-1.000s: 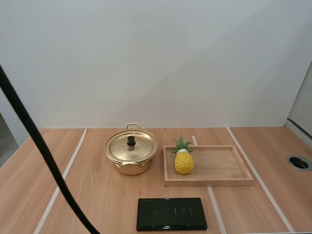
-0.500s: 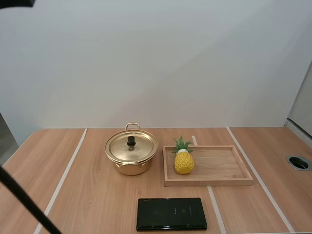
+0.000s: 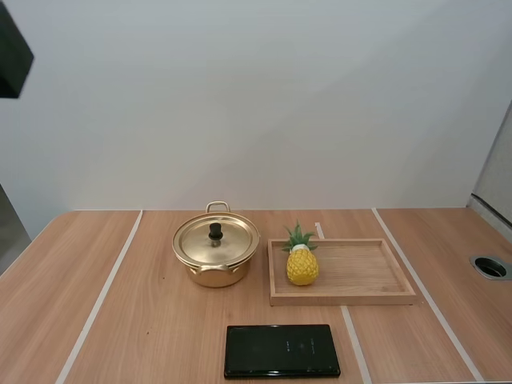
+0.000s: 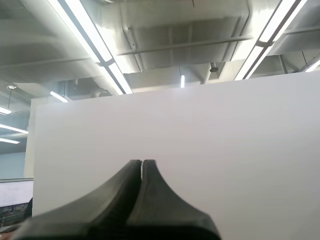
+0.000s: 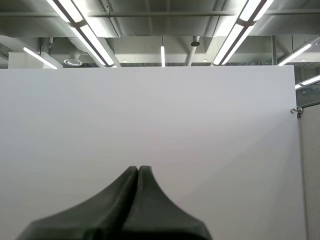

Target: Open the pot, put the grape inside, and close it

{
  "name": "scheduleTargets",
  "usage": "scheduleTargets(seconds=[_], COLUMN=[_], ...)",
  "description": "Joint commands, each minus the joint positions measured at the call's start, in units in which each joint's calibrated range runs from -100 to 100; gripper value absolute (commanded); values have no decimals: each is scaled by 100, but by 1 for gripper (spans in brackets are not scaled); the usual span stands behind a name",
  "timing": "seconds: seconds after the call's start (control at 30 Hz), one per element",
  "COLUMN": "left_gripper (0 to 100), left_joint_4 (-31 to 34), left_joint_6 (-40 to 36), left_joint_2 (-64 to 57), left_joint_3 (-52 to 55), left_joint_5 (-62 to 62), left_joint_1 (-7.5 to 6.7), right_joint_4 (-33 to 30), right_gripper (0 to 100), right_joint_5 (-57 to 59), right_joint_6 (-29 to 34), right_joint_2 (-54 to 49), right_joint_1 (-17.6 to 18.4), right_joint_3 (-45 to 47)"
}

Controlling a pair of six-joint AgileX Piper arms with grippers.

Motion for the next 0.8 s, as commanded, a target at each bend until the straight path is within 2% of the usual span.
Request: scheduleTargets(seconds=[0.0, 0.23, 0.6, 0.77], left_gripper=[3, 3, 3, 3], left_joint_4=[83, 83, 96, 96], left_joint_6=[-61, -132, -132, -94], left_joint_2=[-33, -33, -33, -33], left_joint_3=[147, 1093, 3327, 4135], left_joint_5=[-152, -924, -1431, -1844], left_joint_1=[-32, -32, -32, -32], right_joint_4=[48, -65, -728, -791], right_gripper=[0, 0, 0, 0], right_joint_5=[-216, -893, -1846, -2774], right_joint_6=[-37, -37, -37, -37], right_joint_2=[-27, -27, -27, -27], right_joint_1=[-15, -15, -15, -15], right_joint_3=[112, 1179, 3944, 5115])
